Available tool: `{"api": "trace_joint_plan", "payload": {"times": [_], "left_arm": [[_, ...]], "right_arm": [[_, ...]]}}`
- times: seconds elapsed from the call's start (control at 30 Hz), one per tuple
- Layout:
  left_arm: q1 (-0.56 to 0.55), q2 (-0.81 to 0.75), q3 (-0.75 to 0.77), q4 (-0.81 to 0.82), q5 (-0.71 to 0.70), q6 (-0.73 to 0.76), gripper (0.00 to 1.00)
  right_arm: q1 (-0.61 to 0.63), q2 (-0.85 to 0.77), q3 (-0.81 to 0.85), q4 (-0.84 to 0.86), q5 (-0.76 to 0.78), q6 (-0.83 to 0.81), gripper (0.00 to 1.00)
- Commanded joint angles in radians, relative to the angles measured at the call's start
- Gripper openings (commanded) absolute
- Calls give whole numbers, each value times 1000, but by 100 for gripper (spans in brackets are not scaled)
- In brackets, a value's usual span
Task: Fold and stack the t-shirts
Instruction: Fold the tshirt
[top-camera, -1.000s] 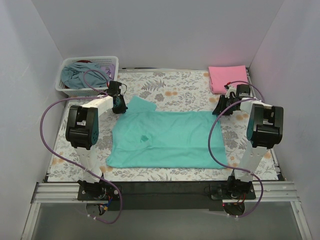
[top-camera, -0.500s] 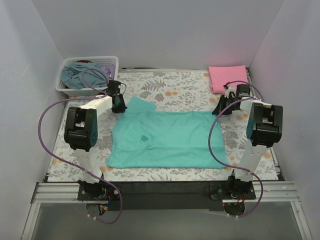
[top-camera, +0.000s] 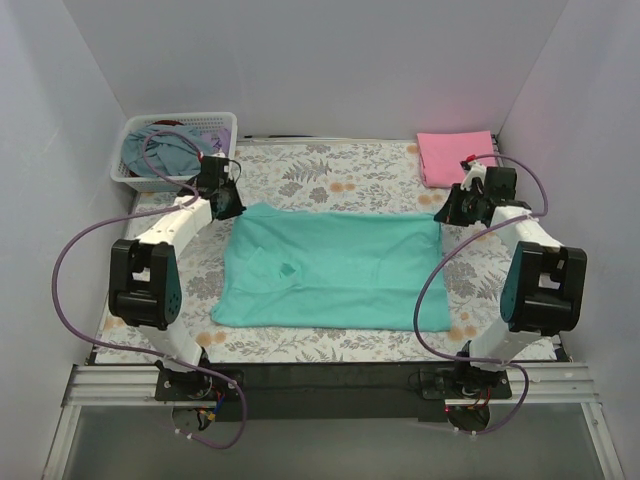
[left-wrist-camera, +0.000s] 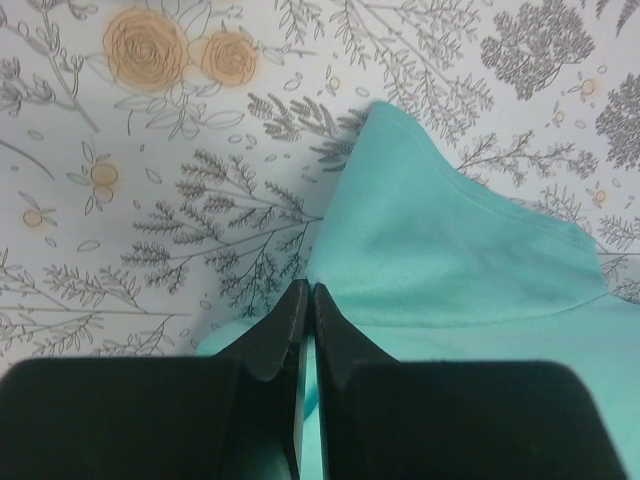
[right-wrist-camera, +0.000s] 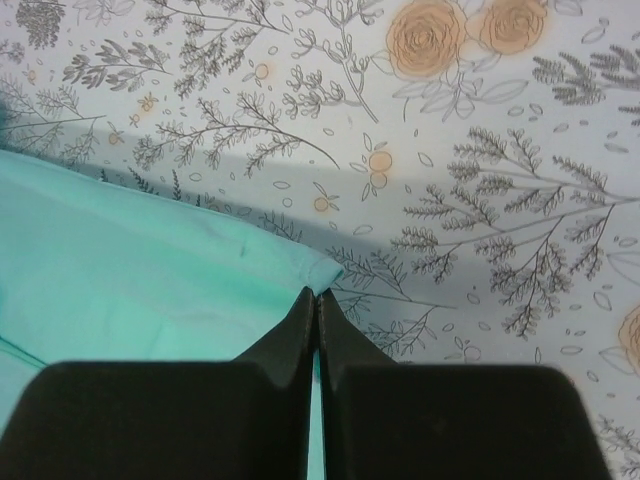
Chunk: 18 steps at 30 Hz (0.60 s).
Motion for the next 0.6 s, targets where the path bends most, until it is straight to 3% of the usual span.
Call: {"api": "trace_joint_plan", "payload": {"times": [0.0, 0.57], "left_arm": [[7, -86, -47, -8, -28, -11, 0], [7, -300, -268, -80, -34, -109, 0]], "right_arm": [[-3, -75, -79, 31, 45, 25, 1], [-3, -369, -386, 108, 199, 75, 1]]}}
